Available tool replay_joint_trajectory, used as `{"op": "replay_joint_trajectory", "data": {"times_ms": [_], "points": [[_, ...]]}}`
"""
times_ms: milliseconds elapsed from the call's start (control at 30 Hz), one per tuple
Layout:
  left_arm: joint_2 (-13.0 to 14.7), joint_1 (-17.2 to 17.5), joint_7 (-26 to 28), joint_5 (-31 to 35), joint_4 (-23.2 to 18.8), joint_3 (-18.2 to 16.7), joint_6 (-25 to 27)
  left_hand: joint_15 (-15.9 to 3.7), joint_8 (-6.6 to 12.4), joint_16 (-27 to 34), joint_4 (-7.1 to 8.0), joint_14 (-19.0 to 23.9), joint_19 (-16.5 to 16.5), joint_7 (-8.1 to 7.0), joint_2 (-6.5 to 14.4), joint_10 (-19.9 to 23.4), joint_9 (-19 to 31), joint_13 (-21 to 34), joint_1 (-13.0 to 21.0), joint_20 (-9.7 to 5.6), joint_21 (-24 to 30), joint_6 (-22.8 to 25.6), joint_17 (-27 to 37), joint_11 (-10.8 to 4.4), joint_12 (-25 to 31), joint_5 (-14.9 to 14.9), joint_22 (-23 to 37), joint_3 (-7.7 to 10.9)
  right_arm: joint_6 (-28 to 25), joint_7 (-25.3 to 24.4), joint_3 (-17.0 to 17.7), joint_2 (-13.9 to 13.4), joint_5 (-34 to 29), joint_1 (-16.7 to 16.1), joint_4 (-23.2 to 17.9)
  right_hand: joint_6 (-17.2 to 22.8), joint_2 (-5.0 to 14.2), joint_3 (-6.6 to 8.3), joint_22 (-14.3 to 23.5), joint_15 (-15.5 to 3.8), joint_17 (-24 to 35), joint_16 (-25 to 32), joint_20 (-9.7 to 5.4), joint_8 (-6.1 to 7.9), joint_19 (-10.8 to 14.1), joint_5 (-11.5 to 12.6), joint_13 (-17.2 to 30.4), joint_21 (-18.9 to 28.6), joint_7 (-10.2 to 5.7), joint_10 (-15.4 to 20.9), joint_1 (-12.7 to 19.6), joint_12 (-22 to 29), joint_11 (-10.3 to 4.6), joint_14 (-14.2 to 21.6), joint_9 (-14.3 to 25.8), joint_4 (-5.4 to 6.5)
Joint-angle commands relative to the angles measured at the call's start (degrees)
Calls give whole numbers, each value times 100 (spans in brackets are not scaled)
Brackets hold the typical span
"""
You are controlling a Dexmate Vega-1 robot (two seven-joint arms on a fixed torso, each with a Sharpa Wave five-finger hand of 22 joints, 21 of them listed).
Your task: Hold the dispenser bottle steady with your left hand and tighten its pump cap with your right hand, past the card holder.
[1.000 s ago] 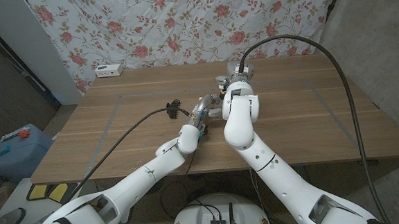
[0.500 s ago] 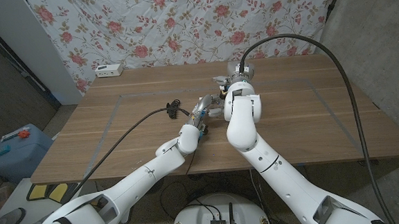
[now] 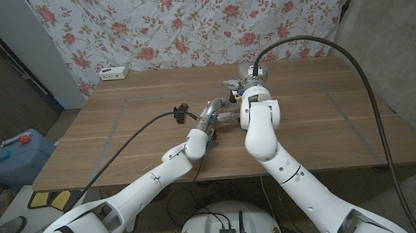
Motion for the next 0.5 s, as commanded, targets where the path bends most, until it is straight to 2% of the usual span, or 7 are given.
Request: {"op": "replay_joint_trajectory", "data": {"times_ms": [33, 400, 500], "points": [[29, 30, 8, 6, -48, -31, 53, -354, 37, -11, 486, 62, 0, -162, 837, 84, 15, 2, -326, -451, 10, 929, -5, -37, 15, 25, 10, 449, 326, 170, 228, -366, 289, -152, -551, -277, -8, 33, 7, 22, 28, -23, 10, -125, -85, 29, 18, -8, -36, -171, 81, -9, 4, -154, 32, -65], [2, 2, 24, 6, 8, -27, 49, -351, 39, -22, 500, 75, -2, -190, 826, 79, 16, -29, -374, -450, 10, 945, -21, -68, -8, 26, 10, 453, 524, 220, 517, -697, 889, -231, -984, -1243, 19, 83, 3, 111, 35, -48, 73, -520, -319, 13, 31, -14, -121, -651, 204, -5, 2, -524, 91, -189], [2, -7, 25, 14, 9, -24, 56, -350, 39, -26, 512, 75, -1, -194, 824, 88, 15, -36, -399, -452, 10, 949, -24, -66, -9, 25, 10, 451, 572, 382, 574, -776, 995, -201, -1064, -1578, 67, 169, -1, 134, 23, -83, 85, -630, -436, -19, 41, -19, -137, -925, 393, -20, -61, -796, 133, -317]]}}
